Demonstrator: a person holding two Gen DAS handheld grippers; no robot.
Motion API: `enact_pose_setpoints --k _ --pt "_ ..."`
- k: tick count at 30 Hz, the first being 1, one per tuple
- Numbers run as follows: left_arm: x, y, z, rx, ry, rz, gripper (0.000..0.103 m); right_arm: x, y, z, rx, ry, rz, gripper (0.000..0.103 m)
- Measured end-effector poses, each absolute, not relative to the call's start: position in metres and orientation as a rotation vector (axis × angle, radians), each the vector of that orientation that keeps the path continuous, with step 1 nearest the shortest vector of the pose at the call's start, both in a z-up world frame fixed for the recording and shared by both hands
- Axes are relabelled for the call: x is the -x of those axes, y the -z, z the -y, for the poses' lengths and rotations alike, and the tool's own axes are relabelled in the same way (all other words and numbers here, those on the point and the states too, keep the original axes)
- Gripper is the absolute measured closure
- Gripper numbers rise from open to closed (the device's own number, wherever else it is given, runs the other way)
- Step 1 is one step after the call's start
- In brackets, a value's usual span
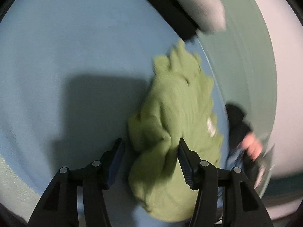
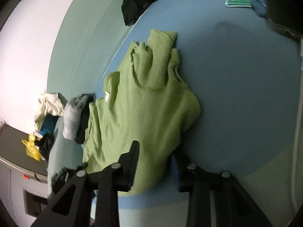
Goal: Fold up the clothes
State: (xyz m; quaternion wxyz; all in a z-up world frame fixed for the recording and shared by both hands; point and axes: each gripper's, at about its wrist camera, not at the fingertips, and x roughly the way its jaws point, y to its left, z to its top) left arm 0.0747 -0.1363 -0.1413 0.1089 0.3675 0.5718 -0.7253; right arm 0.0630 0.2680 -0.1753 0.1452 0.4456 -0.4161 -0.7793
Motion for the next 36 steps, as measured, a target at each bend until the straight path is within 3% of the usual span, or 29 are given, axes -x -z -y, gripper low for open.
enact_pose_setpoints --k 2,4,6,8,11,15,24,28,32,33,34,35,36 --pt "-0.075 0.146 0.143 -1.06 2.11 -1.758 0.046 -0.06 0.175 -0.268 -1.274 2.246 1.222 0.076" --pt "-0.075 0.147 0.145 -1.052 2.117 -1.788 0.047 -0.059 0.175 -0.271 -1.259 2.239 1.263 0.094" --pt "-0.071 0.148 0.142 -1.073 2.142 -1.734 0.059 -0.067 0.17 -0.286 -1.191 2.229 1.354 0.096" --pt "-0.067 0.153 0.135 -1.12 2.178 -1.661 0.087 -0.077 0.147 -0.303 -1.083 2.253 1.402 0.097" --pt "-0.068 0.154 0.132 -1.052 2.192 -1.755 0.09 -0.089 0.108 -0.32 -0.917 2.29 1.411 0.099" --pt "-0.104 0.132 0.134 -0.712 2.262 -2.063 0.091 -0.11 0.049 -0.343 -0.695 2.337 1.384 0.1" --pt "-0.168 0.046 0.119 -0.454 2.479 -2.329 0.091 -0.153 -0.072 -0.337 -0.236 2.348 1.198 0.1" --pt "-0.186 0.011 0.127 -0.472 2.525 -2.305 0.091 -0.157 -0.086 -0.334 -0.175 2.319 1.17 0.1" --pt "-0.14 0.003 0.147 -0.628 2.447 -2.146 0.091 -0.104 -0.071 -0.317 -0.343 2.394 1.153 0.1" --pt "-0.125 0.003 0.155 -0.625 2.405 -2.103 0.086 -0.081 -0.061 -0.313 -0.421 2.427 1.147 0.094" --pt "-0.116 0.004 0.162 -0.581 2.36 -2.072 0.064 -0.058 -0.051 -0.308 -0.501 2.459 1.14 0.086" --pt "-0.106 0.004 0.17 -0.539 2.315 -2.041 0.025 -0.042 -0.04 -0.308 -0.586 2.487 1.148 0.08" --pt "-0.108 0.007 0.175 -0.494 2.287 -2.014 0.018 -0.032 -0.026 -0.309 -0.671 2.488 1.178 0.072"
